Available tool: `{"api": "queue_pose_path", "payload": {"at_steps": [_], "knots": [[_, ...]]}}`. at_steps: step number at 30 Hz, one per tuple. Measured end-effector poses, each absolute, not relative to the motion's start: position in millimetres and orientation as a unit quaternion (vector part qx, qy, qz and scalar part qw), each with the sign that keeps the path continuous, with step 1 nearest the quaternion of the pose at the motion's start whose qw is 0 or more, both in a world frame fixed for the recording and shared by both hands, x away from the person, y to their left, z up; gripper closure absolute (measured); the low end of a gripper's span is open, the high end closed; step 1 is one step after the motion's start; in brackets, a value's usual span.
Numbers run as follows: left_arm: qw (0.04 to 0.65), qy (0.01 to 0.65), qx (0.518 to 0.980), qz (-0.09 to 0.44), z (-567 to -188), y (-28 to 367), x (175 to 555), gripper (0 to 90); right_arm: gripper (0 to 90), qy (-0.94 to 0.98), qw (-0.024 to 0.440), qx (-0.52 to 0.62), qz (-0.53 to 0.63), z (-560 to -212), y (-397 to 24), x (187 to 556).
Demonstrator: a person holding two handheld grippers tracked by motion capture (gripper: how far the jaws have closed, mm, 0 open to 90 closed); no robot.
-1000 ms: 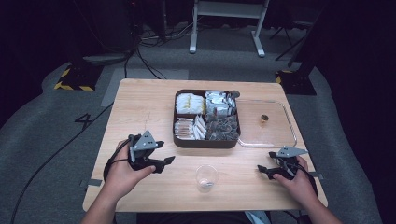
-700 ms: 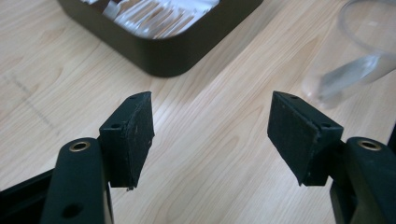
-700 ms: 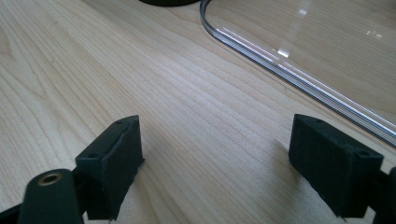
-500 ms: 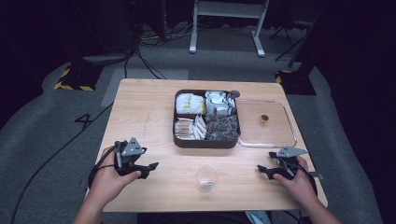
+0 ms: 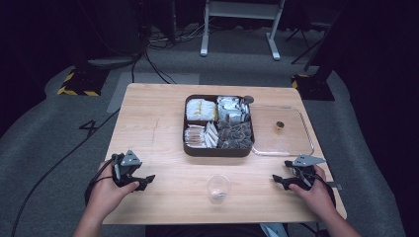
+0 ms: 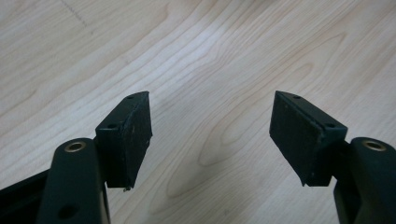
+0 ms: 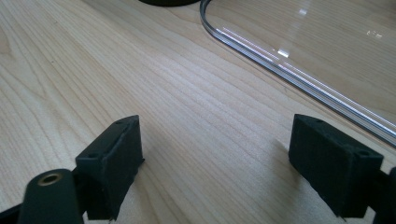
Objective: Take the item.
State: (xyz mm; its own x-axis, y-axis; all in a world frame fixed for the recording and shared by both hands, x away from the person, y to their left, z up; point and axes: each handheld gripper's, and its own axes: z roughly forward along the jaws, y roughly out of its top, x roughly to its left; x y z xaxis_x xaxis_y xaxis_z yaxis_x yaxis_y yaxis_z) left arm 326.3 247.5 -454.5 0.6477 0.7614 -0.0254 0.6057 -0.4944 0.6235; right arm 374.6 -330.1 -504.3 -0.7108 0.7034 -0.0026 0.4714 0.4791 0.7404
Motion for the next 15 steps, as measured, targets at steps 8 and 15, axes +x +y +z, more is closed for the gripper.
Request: {"api": "queue_pose_path", "payload": {"at_steps": [8,15], "knots": [[0.287,0.422,0.849,0.140,-472,263,328,29.8,17.5,0.846,0.155,0.347,0.374,-504,-330,375],[0.281,0.431,0.847,0.134,-486,271,327,29.9,17.5,0.846,0.155,0.347,0.374,-504,-330,375]]}}
